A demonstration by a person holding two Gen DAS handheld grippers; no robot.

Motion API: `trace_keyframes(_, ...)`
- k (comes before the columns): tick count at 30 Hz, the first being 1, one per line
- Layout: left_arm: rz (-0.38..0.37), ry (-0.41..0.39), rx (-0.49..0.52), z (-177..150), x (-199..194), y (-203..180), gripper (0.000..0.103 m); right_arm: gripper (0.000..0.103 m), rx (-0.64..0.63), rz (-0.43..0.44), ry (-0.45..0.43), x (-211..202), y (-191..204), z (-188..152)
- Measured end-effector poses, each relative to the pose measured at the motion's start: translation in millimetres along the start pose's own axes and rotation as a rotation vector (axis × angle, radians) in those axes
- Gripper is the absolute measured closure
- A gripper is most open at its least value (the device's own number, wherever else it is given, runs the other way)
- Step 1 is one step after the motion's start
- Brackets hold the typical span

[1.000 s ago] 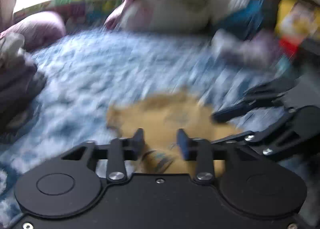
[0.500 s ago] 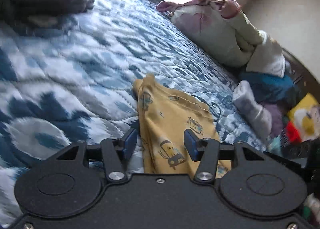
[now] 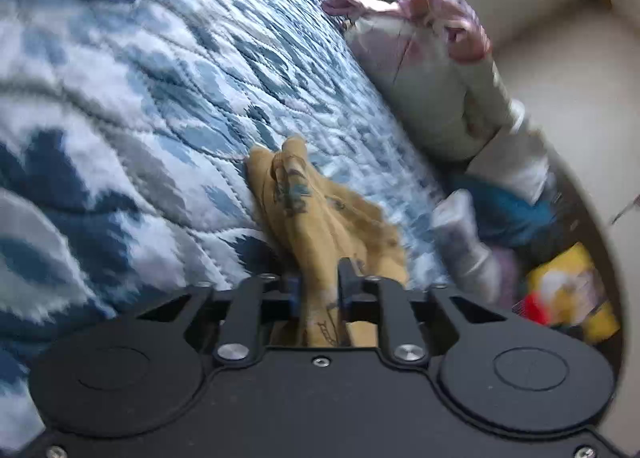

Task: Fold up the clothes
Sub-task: 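Lift the folded yellow garment with both grippers and carry it toward the white clothes stack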

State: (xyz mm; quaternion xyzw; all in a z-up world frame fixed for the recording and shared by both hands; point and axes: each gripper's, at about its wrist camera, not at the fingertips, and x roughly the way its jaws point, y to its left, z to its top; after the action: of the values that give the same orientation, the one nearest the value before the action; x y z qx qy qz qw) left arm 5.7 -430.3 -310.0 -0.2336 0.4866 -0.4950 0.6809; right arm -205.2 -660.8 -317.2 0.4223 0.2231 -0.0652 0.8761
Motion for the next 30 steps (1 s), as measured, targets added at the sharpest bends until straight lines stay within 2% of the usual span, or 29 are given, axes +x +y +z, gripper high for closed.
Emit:
trace_keyframes(3,-0.057,-0.007,-0.057,-9.9,-20.9,-11.5,0.091,0.087,0.094,0.063,-0.019,-18.3,-2.1,0.5)
trace_keyframes(5,-0.071,-0.004,-0.085,-21.8,-31.8,-18.0,0.089,0.088,0.109,0.092,-0.038,-41.1,6.8,-1.9)
trace_keyframes(6,-0.035,-0.004,-0.082,-29.5,-35.5,-18.4,0.083,0.087,0.115,0.1,-0.048,-52.2,10.6,-4.0)
trace_keyframes(7,0.032,-0.011,-0.054,-37.3,-38.8,-18.7,0.077,0.085,0.11,0.074,-0.054,-59.7,11.3,-9.6)
trace_keyframes(8,0.1,-0.011,-0.014,-44.2,-40.6,-18.7,0.062,0.068,0.098,0.029,-0.057,-65.1,10.4,-17.0)
trace_keyframes(9,0.131,-0.002,0.017,-48.5,-42.6,-17.9,0.062,0.034,0.086,-0.017,-0.059,-70.4,9.5,-24.4)
trace_keyframes(10,0.117,0.007,0.019,-51.2,-46.6,-16.6,0.062,0.027,0.074,-0.051,-0.056,-73.5,7.5,-31.3)
trace_keyframes(11,0.103,0.011,0.013,-52.9,-51.3,-16.4,0.057,0.033,0.062,-0.076,-0.05,-75.0,4.7,-37.8)
trace_keyframes(12,0.093,0.005,0.005,-54.2,-56.4,-17.7,0.05,0.033,0.054,-0.079,-0.047,-77.1,4.4,-41.5)
trace_keyframes(15,0.109,-0.001,0.036,-60.2,-55.8,-21.1,0.049,0.033,0.023,-0.038,-0.045,-76.1,6.2,-47.1)
trace_keyframes(16,0.11,-0.004,0.05,-61.9,-53.3,-22.1,0.049,0.036,0.002,-0.046,-0.051,-71.1,5.4,-48.1)
trace_keyframes(17,0.107,-0.012,0.065,-63.2,-49.4,-23.0,0.049,0.043,-0.017,-0.06,-0.063,-66.2,4.5,-48.2)
trace_keyframes(20,0.109,-0.044,0.1,-65.4,-37.1,-24.8,0.053,0.044,-0.006,-0.053,-0.069,-54.1,1.6,-40.0)
trace_keyframes(23,0.127,-0.057,0.146,-61.2,-18.1,-25.0,0.075,0.051,-0.025,-0.072,-0.068,-42.7,4.1,-35.1)
trace_keyframes(24,0.12,-0.054,0.13,-59.6,-14.2,-21.7,0.082,0.062,-0.031,-0.077,-0.065,-39.7,5.2,-34.1)
trace_keyframes(26,0.109,-0.046,0.116,-58.0,-9.7,-21.2,0.089,0.079,-0.006,-0.062,-0.052,-34.6,1.8,-31.4)
trace_keyframes(27,0.107,-0.044,0.114,-57.9,-10.2,-22.9,0.091,0.084,0.011,-0.051,-0.044,-32.1,-0.7,-30.0)
trace_keyframes(30,0.104,-0.047,0.124,-58.7,-19.8,-34.3,0.091,0.087,0.03,-0.03,-0.043,-36.6,1.0,-30.0)
